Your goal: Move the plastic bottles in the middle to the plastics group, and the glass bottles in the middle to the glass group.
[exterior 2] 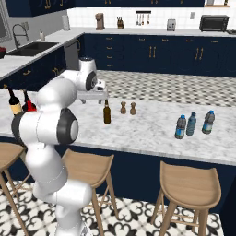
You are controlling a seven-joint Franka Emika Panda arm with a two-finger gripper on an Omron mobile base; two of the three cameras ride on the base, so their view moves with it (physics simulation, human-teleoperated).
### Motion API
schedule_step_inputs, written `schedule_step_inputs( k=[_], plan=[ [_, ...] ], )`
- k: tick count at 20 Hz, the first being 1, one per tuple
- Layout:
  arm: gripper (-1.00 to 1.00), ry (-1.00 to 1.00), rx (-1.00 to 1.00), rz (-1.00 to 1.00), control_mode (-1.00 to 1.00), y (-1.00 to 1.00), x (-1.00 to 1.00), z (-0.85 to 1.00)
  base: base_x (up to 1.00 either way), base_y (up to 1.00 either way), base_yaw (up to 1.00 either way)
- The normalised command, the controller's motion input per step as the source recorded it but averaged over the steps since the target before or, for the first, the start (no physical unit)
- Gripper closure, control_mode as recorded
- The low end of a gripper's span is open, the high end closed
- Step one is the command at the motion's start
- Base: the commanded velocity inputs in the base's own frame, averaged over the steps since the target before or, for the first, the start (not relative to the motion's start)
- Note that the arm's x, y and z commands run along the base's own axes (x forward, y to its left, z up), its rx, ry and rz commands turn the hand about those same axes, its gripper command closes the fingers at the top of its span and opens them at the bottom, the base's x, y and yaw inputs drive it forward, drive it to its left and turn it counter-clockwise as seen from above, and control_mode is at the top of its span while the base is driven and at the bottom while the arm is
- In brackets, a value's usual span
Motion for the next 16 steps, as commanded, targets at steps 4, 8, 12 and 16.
schedule_step_inputs(
  k=[4,8,12,16],
  plan=[
    [-1.00,0.00,-0.08,0.37,-1.00,-0.11,0.37,-0.24,0.00,0.00,0.00],
    [-1.00,-0.06,-0.10,0.28,-1.00,-0.14,0.42,-0.26,0.00,0.00,0.00],
    [-1.00,0.00,-0.02,0.10,-1.00,-0.16,0.56,-0.09,0.00,0.00,0.00],
    [-1.00,0.02,0.00,0.00,-1.00,-0.12,0.53,-0.06,0.00,0.00,0.00]
  ],
)
